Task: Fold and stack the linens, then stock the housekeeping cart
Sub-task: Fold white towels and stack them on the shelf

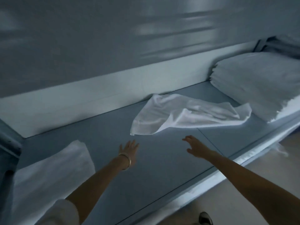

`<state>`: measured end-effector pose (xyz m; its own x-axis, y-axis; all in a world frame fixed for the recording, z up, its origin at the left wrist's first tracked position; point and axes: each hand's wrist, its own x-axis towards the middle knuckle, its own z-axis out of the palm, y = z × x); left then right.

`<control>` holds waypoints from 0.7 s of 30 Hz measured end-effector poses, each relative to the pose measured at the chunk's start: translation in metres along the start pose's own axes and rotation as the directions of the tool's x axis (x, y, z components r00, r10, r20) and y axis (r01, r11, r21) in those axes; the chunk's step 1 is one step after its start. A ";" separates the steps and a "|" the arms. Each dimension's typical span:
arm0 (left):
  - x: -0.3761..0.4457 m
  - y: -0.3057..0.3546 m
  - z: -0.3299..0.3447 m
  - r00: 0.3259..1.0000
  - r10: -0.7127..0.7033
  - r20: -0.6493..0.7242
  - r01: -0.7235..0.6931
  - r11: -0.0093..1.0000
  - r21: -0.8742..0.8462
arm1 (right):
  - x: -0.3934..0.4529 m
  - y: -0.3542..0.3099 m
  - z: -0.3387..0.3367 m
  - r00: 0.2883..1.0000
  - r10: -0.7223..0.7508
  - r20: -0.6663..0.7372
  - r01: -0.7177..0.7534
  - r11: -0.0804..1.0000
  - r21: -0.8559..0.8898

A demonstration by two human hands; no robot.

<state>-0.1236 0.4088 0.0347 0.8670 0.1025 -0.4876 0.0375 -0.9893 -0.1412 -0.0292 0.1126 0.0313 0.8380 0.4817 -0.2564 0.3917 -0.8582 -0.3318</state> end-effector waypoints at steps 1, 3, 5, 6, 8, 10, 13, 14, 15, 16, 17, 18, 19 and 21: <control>0.014 0.013 -0.006 0.999 0.027 -0.022 -0.027 1.000 -0.005 | -0.005 0.012 -0.004 1.000 0.016 -0.005 -0.016 1.000 0.004; 0.040 0.037 -0.020 0.994 0.073 -0.075 -0.075 0.997 -0.023 | -0.015 0.037 -0.011 0.999 0.043 -0.003 -0.043 0.999 0.012; 0.064 0.056 -0.034 0.990 0.083 -0.114 -0.090 0.995 -0.053 | -0.022 0.060 -0.017 0.998 0.061 -0.005 -0.061 0.998 0.008; 0.078 0.064 -0.039 0.991 0.077 -0.113 -0.088 0.991 -0.096 | -0.025 0.071 -0.020 0.997 0.070 -0.008 -0.070 0.997 0.009; 0.107 0.073 -0.045 0.996 0.042 -0.083 -0.058 0.978 -0.201 | -0.028 0.090 -0.025 0.996 0.086 -0.013 -0.086 0.996 0.013; 0.131 0.076 -0.043 0.998 0.003 -0.055 -0.017 0.965 -0.261 | -0.027 0.105 -0.028 0.996 0.089 -0.003 -0.089 0.996 0.011; 0.155 0.068 -0.033 0.998 -0.067 -0.013 0.061 0.966 -0.250 | -0.016 0.125 -0.033 0.998 0.066 0.012 -0.066 0.998 0.014; 0.157 0.068 -0.028 0.997 -0.073 -0.001 0.070 0.966 -0.251 | -0.012 0.130 -0.037 0.998 0.055 0.013 -0.055 0.998 0.011; 0.158 0.068 -0.024 0.995 -0.097 -0.003 0.093 0.965 -0.244 | -0.007 0.135 -0.041 0.999 0.043 0.018 -0.043 0.999 0.001; 0.157 0.070 -0.020 0.994 -0.104 -0.028 0.095 0.972 -0.214 | -0.003 0.139 -0.046 0.999 0.030 0.032 -0.029 0.999 -0.018; 0.152 0.074 -0.018 0.992 -0.117 -0.055 0.104 0.975 -0.196 | 0.002 0.142 -0.051 0.998 0.017 0.053 -0.015 0.999 -0.045; 0.152 0.076 -0.012 0.986 -0.125 -0.112 0.104 0.979 -0.177 | 0.007 0.144 -0.055 0.997 0.003 0.076 0.002 0.998 -0.069; 0.146 0.078 -0.012 0.985 -0.145 -0.097 0.127 0.977 -0.174 | 0.012 0.145 -0.059 0.995 -0.012 0.100 0.021 0.996 -0.086; 0.134 0.078 -0.004 0.967 -0.215 -0.140 0.187 0.965 -0.185 | 0.022 0.147 -0.064 0.988 -0.047 0.146 0.063 0.992 -0.108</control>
<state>-0.0022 0.3445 -0.0380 0.8995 0.2969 -0.3205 0.2906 -0.9544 -0.0684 0.0715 -0.0141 0.0347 0.7540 0.5424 -0.3705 0.4827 -0.8401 -0.2475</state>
